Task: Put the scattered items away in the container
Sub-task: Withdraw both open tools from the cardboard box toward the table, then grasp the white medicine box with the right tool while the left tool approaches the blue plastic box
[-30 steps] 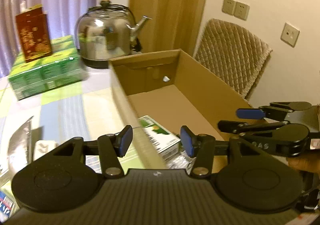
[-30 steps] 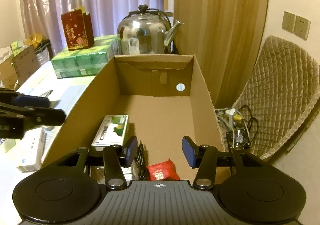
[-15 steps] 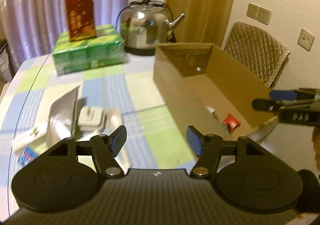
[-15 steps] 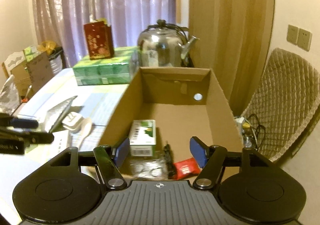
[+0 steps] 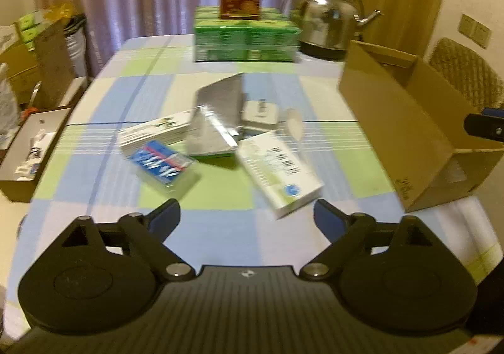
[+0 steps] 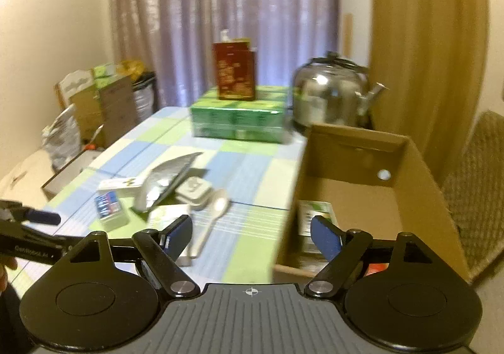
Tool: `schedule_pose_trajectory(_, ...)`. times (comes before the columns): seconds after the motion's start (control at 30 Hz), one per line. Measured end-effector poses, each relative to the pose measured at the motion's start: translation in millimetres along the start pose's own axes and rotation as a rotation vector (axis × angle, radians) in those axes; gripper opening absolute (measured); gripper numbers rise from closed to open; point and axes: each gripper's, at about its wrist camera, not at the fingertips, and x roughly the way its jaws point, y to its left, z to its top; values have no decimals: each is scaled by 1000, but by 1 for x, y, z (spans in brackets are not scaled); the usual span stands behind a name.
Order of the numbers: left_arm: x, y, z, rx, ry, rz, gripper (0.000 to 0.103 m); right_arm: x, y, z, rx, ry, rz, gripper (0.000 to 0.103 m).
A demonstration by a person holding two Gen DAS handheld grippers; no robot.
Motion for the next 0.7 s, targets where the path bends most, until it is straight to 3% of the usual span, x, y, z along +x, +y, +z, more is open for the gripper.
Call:
schedule_pose_trajectory(0.17,-6,25,-8,-23,-10,65,101,12,28,-3,-34,18,50,90)
schedule_pose_trajectory(0.37,-2,46,-9,-44,-10,93,102,31,55,-8,-72,57,94,93)
schedule_pose_trajectory(0.53,8,57,-9,-13,1,82,102,53,65,-14,-80,104,108,94)
schedule_pose_trajectory(0.7,22,66,-6,79,5,45,102,79,71,-22,-86,161,115,95)
